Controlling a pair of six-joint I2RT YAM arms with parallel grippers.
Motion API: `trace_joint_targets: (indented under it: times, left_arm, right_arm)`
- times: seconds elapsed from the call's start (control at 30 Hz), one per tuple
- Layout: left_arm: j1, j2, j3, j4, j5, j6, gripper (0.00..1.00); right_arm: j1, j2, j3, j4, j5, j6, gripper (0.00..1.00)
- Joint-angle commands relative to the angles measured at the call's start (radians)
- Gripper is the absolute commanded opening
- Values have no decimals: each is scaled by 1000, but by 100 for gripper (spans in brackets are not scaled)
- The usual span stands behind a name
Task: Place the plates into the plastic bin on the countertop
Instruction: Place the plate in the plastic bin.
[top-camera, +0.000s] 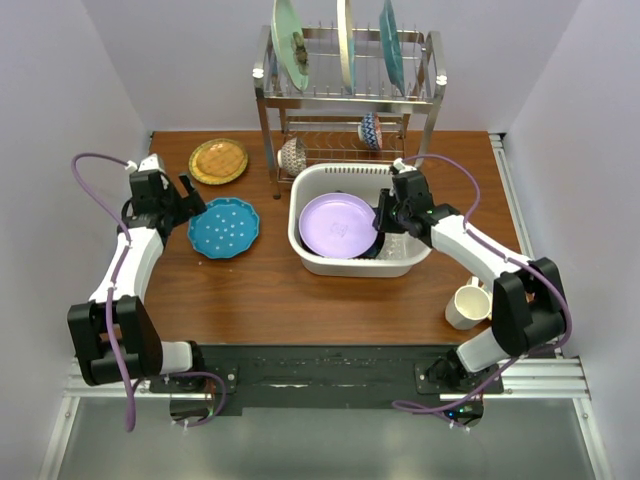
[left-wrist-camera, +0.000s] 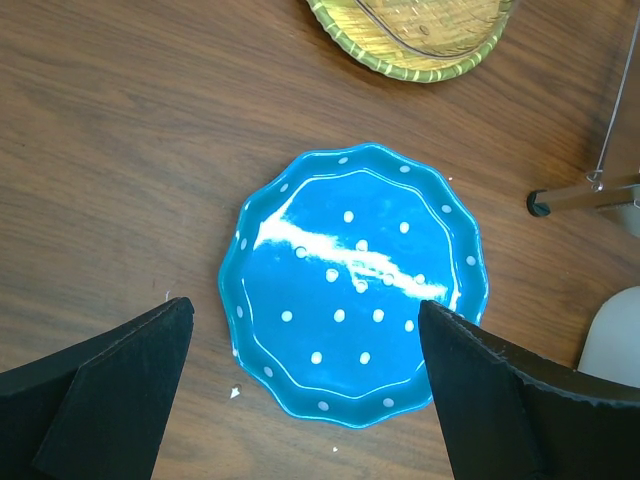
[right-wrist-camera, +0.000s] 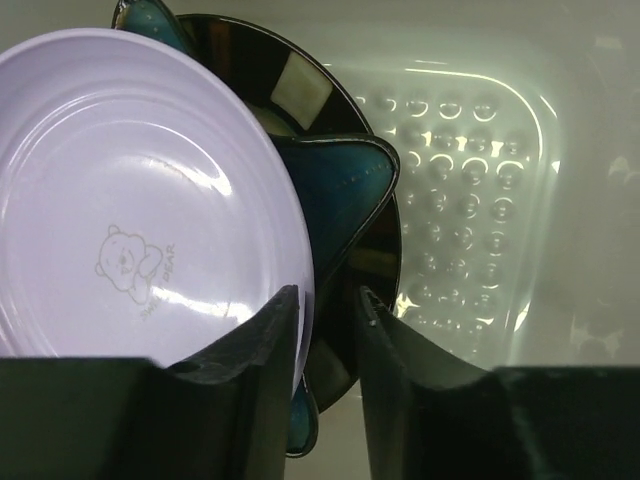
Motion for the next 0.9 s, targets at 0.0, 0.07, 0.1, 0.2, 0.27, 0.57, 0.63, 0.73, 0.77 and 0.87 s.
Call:
trace_joint_targets:
  times: [0.0, 0.07, 0.1, 0.2, 0.27, 0.57, 0.63, 0.73, 0.77, 0.87]
  left_arm:
    - [4, 18, 55, 13, 22, 20, 100]
    - [4, 40, 67, 5, 26, 20, 100]
    - [4, 49, 73, -1, 31, 22, 100]
    - [6, 115, 128, -44, 28, 28, 99]
    - [7, 175, 185, -79, 37, 40, 99]
    - [73, 356, 260, -156, 106, 49, 93]
    - [79, 392, 265, -171, 100, 58, 92]
    - [79, 438, 279, -196, 128, 74, 87]
    - [79, 449, 277, -206, 126, 75, 85]
    - [81, 504, 277, -228, 129, 75, 80]
  right_arm:
    - [-7, -54, 17, -6, -4, -30, 47]
    - [-7, -79, 17, -2, 0, -29, 55]
    - [-10, -89, 14, 0, 0, -29, 62]
    - [-10, -135, 8, 23, -7, -26, 71]
    - [-9, -157, 5, 44, -20, -26, 75]
    - [-9, -182, 39, 70, -102, -7, 79]
    - [-9, -163, 57, 64, -130, -3, 79]
    - [-9, -151, 54, 98, -161, 19, 79]
    - [-7, -148, 49, 107, -174, 25, 79]
    - [-7, -133, 63, 107, -202, 36, 79]
